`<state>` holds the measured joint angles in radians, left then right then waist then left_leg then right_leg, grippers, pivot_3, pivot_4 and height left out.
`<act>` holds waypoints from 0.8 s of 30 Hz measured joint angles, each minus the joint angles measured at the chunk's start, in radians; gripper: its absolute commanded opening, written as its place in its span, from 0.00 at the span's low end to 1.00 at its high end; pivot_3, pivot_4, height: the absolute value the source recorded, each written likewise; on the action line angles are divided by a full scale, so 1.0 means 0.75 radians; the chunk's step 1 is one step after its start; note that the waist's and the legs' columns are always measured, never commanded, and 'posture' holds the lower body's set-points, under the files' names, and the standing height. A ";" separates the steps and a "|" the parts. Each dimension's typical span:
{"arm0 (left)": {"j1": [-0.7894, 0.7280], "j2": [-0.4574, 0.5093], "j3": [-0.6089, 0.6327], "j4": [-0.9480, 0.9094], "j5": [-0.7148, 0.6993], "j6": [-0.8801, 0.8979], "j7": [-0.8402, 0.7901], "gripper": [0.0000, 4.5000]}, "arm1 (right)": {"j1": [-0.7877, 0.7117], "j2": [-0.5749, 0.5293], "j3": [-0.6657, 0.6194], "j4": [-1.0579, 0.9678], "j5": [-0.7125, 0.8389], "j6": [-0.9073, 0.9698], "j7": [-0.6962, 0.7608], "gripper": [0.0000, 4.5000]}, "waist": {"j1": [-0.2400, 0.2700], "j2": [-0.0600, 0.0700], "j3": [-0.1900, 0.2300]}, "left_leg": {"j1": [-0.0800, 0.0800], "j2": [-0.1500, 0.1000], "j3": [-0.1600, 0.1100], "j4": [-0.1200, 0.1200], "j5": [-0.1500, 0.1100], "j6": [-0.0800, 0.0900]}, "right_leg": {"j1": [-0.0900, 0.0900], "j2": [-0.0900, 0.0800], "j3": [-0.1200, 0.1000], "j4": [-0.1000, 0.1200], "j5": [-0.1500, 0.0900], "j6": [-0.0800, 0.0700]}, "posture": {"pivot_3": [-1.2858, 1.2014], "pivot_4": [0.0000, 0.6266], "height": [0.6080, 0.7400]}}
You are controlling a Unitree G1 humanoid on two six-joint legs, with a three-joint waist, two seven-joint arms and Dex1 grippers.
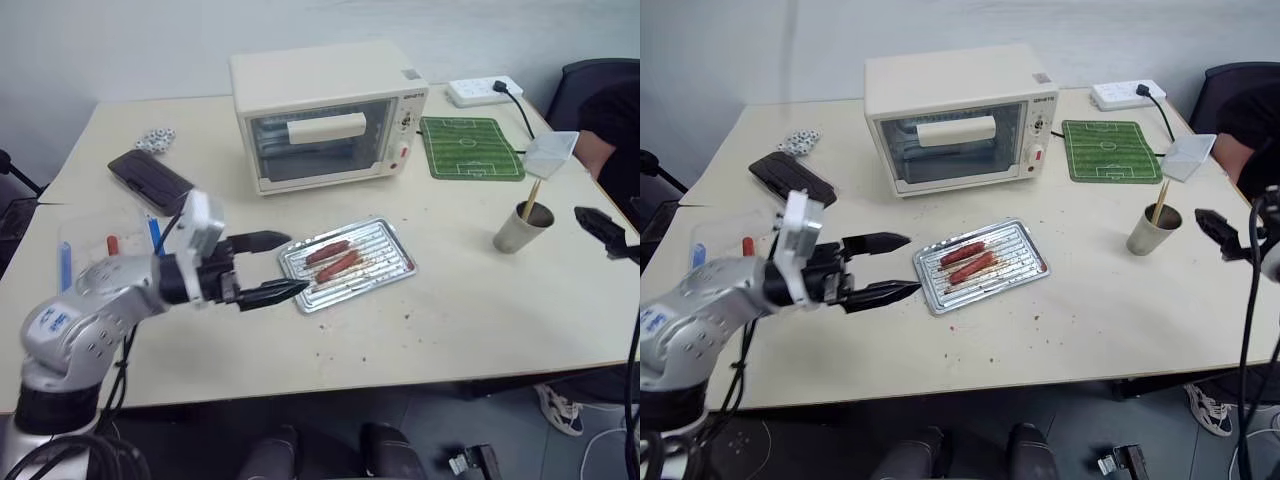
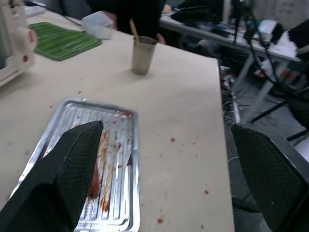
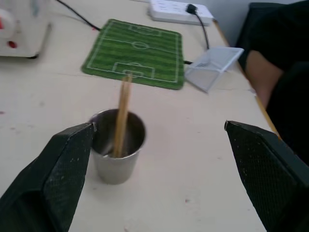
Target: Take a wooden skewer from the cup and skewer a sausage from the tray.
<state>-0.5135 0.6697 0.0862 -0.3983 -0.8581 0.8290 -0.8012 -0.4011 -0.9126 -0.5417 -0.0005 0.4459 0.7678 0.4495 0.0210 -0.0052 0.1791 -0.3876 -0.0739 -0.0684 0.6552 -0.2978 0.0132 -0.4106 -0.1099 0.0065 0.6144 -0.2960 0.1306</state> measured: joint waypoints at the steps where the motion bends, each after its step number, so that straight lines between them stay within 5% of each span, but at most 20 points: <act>1: -0.057 -0.030 -0.037 0.029 0.003 0.000 -0.002 1.00 | -0.054 0.015 0.042 0.057 -0.033 -0.032 -0.023 1.00 | -0.005 0.000 0.000 | 0.000 0.000 0.000 0.000 0.000 -0.001 | 0.000 0.001 0.000 0.000 0.000 0.000 | 0.52 0.24 1.00; 8: -0.190 -0.167 -0.143 0.080 0.050 -0.006 0.028 1.00 | -0.256 0.117 0.245 0.352 -0.156 -0.200 -0.067 1.00 | -0.031 0.000 0.000 | -0.001 0.001 0.001 -0.007 0.005 -0.002 | -0.004 0.002 0.001 0.005 0.000 0.000 | 0.52 0.24 1.00; 24: -0.190 -0.211 -0.138 0.065 0.058 -0.016 0.106 1.00 | -0.398 0.278 0.253 0.474 -0.178 -0.350 -0.125 1.00 | -0.030 0.000 0.000 | -0.001 0.001 0.001 -0.006 0.007 -0.003 | -0.005 0.003 0.001 0.008 0.000 0.000 | 0.52 0.24 1.00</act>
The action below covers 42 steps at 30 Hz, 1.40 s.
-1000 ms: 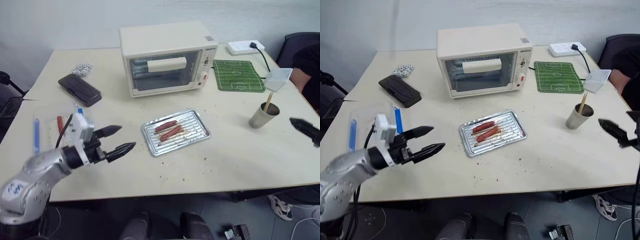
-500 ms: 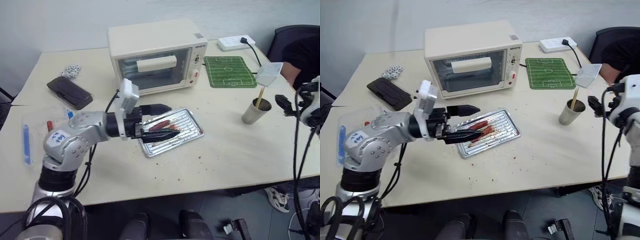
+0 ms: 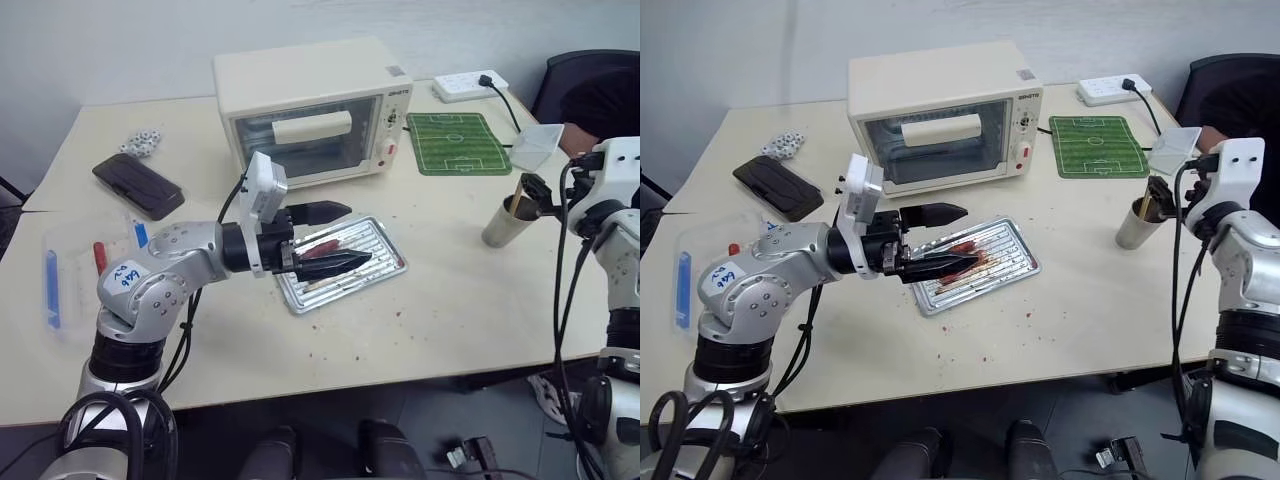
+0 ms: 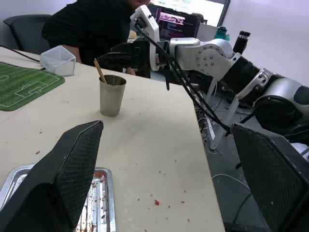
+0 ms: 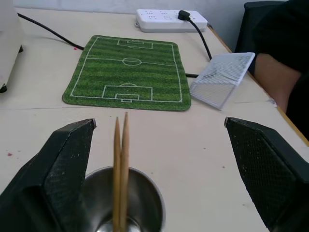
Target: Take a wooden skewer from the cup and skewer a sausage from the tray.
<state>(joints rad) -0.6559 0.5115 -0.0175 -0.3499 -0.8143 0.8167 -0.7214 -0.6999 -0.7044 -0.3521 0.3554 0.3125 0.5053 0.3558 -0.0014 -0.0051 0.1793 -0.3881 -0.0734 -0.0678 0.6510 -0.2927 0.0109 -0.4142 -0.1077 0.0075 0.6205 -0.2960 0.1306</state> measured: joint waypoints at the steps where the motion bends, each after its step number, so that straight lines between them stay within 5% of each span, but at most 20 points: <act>1: 0.000 -0.002 0.000 0.000 0.000 -0.001 0.002 1.00 | 0.003 0.009 -0.011 -0.013 0.001 -0.005 -0.013 1.00 | 0.000 0.000 0.000 | 0.000 0.000 0.000 0.000 0.000 0.000 | 0.000 0.000 0.000 0.000 0.000 0.000 | 0.52 0.24 1.00; 9: -0.001 -0.004 0.002 0.008 0.021 -0.033 0.006 1.00 | 0.123 0.023 -0.030 -0.126 -0.030 -0.070 -0.055 1.00 | 0.002 0.000 0.000 | 0.000 -0.001 0.000 0.001 0.000 0.001 | 0.000 0.000 0.000 0.000 0.000 0.000 | 0.52 0.24 1.00; 29: -0.020 -0.014 -0.001 0.015 0.050 -0.054 -0.016 1.00 | -0.059 0.014 0.041 0.151 -0.140 -0.090 -0.130 1.00 | -0.001 0.000 0.000 | 0.000 0.000 0.001 -0.001 0.002 -0.001 | -0.001 0.001 0.001 0.001 0.000 0.000 | 0.52 0.24 1.00; 42: -0.020 -0.015 -0.001 0.015 0.067 -0.073 -0.028 1.00 | -0.024 0.038 0.041 -0.038 -0.120 0.028 -0.126 1.00 | 0.000 0.000 0.000 | 0.000 0.000 0.001 0.000 0.002 -0.001 | -0.001 0.001 0.001 0.001 0.000 0.000 | 0.52 0.24 1.00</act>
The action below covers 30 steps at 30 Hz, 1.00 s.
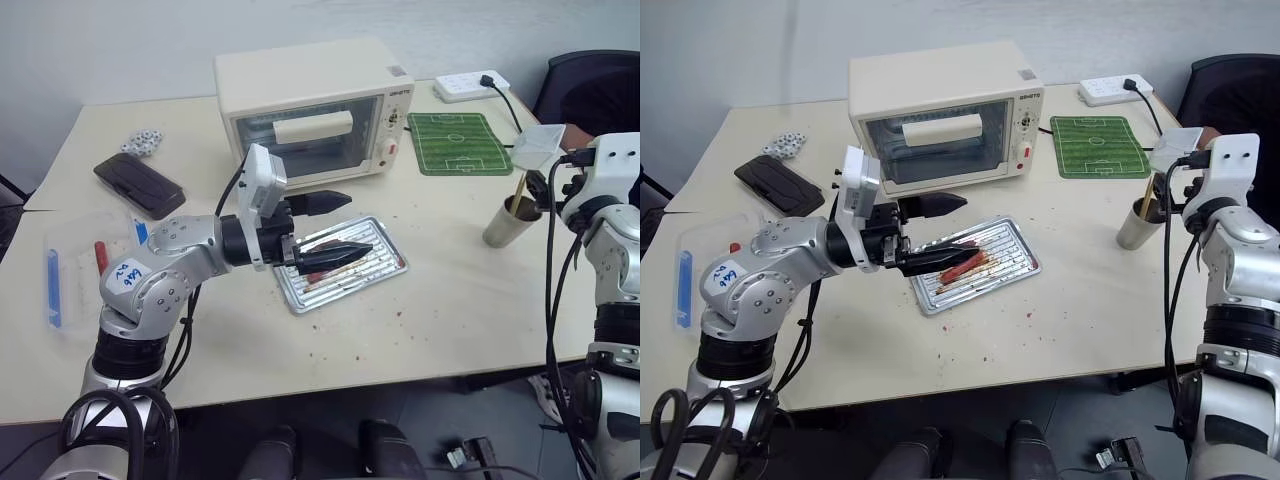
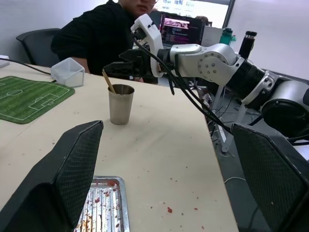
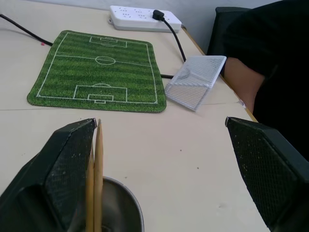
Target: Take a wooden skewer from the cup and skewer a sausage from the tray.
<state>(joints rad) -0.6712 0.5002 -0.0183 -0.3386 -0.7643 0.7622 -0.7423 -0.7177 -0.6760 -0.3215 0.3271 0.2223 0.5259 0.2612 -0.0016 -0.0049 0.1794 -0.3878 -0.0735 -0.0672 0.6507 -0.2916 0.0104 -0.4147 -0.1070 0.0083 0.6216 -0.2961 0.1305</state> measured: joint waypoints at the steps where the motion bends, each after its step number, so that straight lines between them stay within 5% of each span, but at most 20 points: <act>1: 0.000 -0.001 0.000 0.000 0.002 -0.001 -0.002 1.00 | 0.005 0.008 0.000 -0.011 0.000 0.005 0.000 1.00 | 0.000 0.000 0.000 | 0.000 0.000 0.000 0.000 0.000 0.000 | 0.000 0.000 0.000 0.000 0.000 0.000 | 0.52 0.24 1.00; 30: -0.017 -0.012 -0.001 0.010 0.049 -0.006 -0.032 1.00 | 0.052 0.015 -0.022 -0.075 -0.002 0.058 -0.026 1.00 | -0.001 0.000 0.000 | 0.000 0.000 0.000 0.000 0.000 0.000 | 0.000 0.000 0.000 0.000 0.000 0.000 | 0.52 0.24 1.00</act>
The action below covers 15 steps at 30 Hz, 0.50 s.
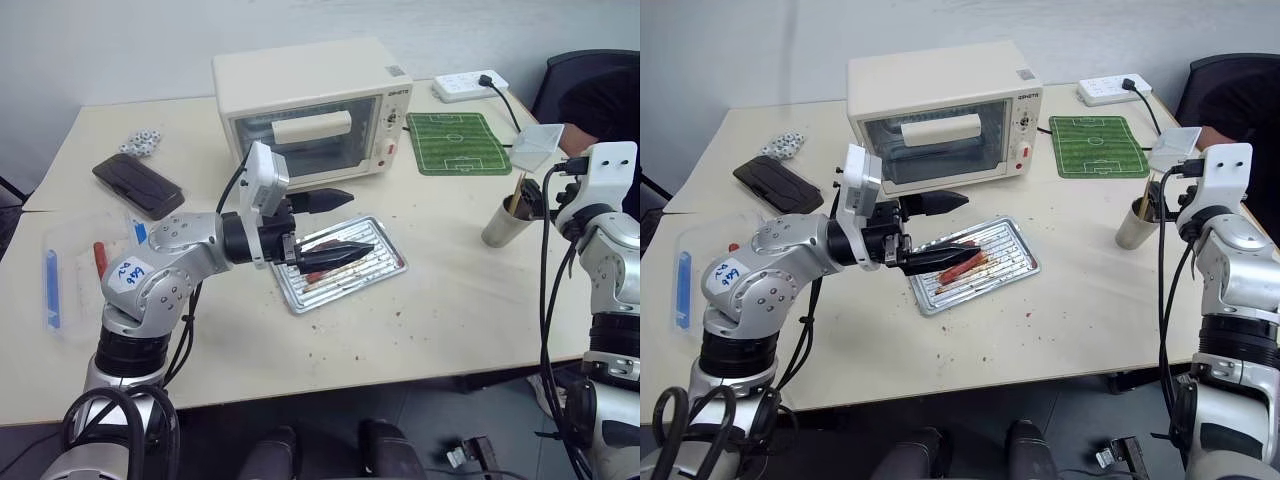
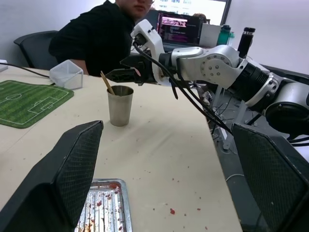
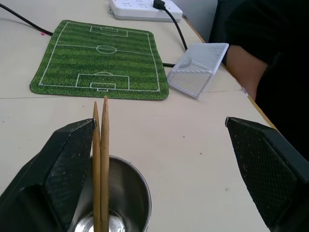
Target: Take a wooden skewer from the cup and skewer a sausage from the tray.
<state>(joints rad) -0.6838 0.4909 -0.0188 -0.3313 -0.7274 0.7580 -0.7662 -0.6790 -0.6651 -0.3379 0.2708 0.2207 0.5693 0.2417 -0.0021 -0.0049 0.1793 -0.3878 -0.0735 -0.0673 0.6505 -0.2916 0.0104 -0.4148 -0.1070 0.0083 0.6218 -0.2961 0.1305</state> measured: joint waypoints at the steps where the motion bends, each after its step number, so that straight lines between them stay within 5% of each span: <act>1: 0.000 0.000 0.000 0.002 0.003 0.000 -0.001 1.00 | 0.000 0.000 0.000 0.000 0.000 0.000 0.000 1.00 | 0.000 0.000 0.000 | 0.000 0.000 0.000 0.000 0.000 0.000 | 0.000 0.000 0.000 0.000 0.000 0.000 | 0.52 0.24 1.00; 15: -0.018 -0.006 0.000 0.031 0.015 -0.002 -0.001 1.00 | -0.057 0.000 0.013 0.203 -0.034 -0.087 0.000 1.00 | -0.002 0.000 0.000 | 0.000 0.000 0.000 0.000 0.000 0.000 | 0.000 0.000 0.000 0.000 0.000 0.000 | 0.52 0.24 1.00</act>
<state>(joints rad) -0.6976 0.4863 -0.0189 -0.3080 -0.7158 0.7568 -0.7669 -0.7214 -0.6649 -0.3284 0.4230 0.1955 0.5041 0.2419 -0.0036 -0.0049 0.1794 -0.3878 -0.0735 -0.0673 0.6506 -0.2915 0.0104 -0.4148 -0.1069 0.0083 0.6219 -0.2961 0.1305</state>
